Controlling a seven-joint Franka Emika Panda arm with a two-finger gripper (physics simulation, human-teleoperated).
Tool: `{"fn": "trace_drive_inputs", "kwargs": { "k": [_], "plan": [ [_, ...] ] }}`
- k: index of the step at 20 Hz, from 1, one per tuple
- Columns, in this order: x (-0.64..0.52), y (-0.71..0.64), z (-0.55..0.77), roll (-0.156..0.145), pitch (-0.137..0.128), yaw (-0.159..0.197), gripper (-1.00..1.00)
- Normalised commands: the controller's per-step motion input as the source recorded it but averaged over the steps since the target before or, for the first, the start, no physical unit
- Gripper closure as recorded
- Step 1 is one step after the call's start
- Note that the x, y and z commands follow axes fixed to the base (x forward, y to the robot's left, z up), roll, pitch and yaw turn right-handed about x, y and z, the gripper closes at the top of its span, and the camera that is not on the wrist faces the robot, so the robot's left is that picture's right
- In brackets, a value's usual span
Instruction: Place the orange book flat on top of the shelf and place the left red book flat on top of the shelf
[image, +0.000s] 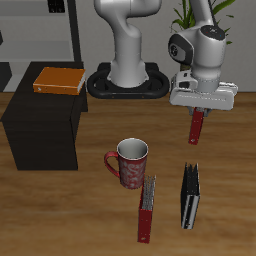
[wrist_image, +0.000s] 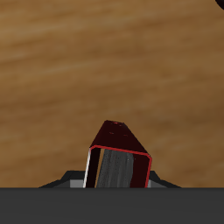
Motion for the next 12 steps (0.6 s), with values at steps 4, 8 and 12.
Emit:
{"fn": "trace_drive_inputs", "kwargs": {
  "k": [4, 8, 12],
  "plan": [
    [0.00, -0.53, 0.72, -0.081, -0.106, 0.113, 1.00],
    [0.13, -0.71, 0.58, 0.030, -0.070, 0.107, 1.00],
    [0.17, -0.98, 0.63, -0.119, -0.088, 0.091, 1.00]
  ]
}}
